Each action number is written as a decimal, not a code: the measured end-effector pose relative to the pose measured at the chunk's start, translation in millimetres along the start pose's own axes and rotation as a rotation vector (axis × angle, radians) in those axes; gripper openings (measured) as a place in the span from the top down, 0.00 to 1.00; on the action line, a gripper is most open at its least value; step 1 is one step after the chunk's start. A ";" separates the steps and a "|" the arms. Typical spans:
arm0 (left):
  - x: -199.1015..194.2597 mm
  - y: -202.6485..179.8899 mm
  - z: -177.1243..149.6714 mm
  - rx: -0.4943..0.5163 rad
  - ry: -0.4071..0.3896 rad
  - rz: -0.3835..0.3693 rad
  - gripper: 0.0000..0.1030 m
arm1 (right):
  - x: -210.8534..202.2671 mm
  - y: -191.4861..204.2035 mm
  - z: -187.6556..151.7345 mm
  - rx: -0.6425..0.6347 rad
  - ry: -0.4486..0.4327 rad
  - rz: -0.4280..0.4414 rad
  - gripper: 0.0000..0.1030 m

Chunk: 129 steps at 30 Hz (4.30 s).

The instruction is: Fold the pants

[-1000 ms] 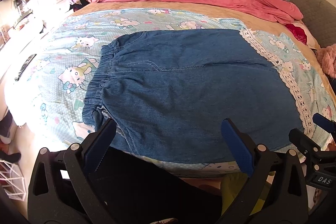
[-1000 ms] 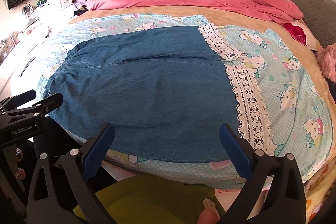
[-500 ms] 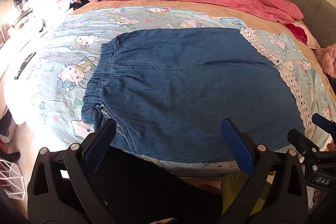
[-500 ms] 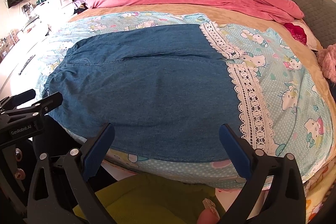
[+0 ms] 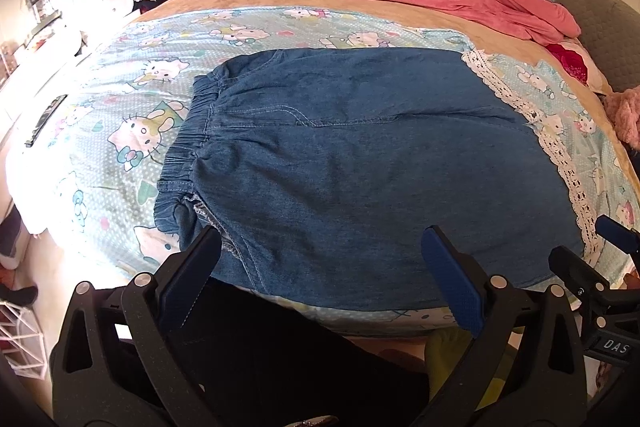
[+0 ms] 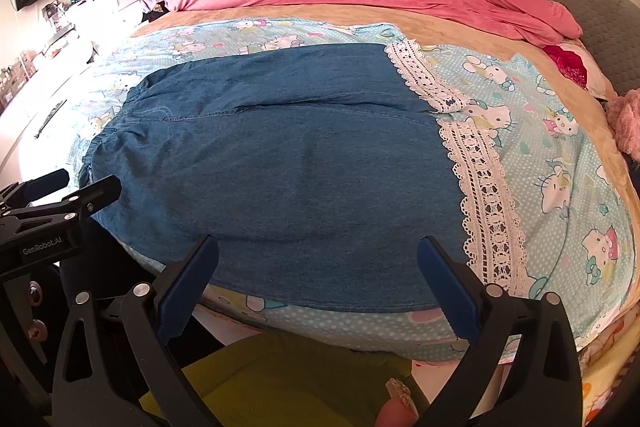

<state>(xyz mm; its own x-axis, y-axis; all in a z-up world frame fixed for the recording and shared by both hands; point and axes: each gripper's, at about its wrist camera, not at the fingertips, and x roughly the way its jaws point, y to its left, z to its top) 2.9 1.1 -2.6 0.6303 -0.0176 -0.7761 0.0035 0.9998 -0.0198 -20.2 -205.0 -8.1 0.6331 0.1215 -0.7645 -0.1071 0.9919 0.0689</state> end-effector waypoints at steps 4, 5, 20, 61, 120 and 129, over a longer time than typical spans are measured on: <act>0.9 1.8 0.7 0.002 0.000 0.004 0.09 | 1.4 0.7 1.2 -0.004 0.000 -0.002 0.04; 1.3 2.2 0.7 0.001 0.001 0.003 0.09 | 1.9 0.8 1.5 -0.005 0.002 -0.002 0.04; 6.8 22.6 17.3 -0.027 0.008 0.037 0.09 | 13.0 12.8 26.9 -0.033 -0.013 0.028 0.04; 128.4 131.0 158.8 -0.125 0.109 0.076 0.09 | 180.5 70.7 220.8 -0.278 0.072 0.174 0.04; 13.0 117.7 21.4 0.152 -0.032 -0.126 0.74 | 48.3 110.3 53.9 -0.570 0.112 0.536 0.95; 15.6 139.0 -0.2 0.068 0.037 -0.141 0.56 | 64.6 119.9 30.6 -0.575 0.188 0.534 0.94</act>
<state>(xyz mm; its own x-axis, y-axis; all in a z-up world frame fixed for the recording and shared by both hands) 13.1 139.8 -17.5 0.5912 -0.1565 -0.7912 0.1431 0.9858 -0.0881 31.3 -77.0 -29.6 0.2509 0.5142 -0.8202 -0.7690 0.6204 0.1537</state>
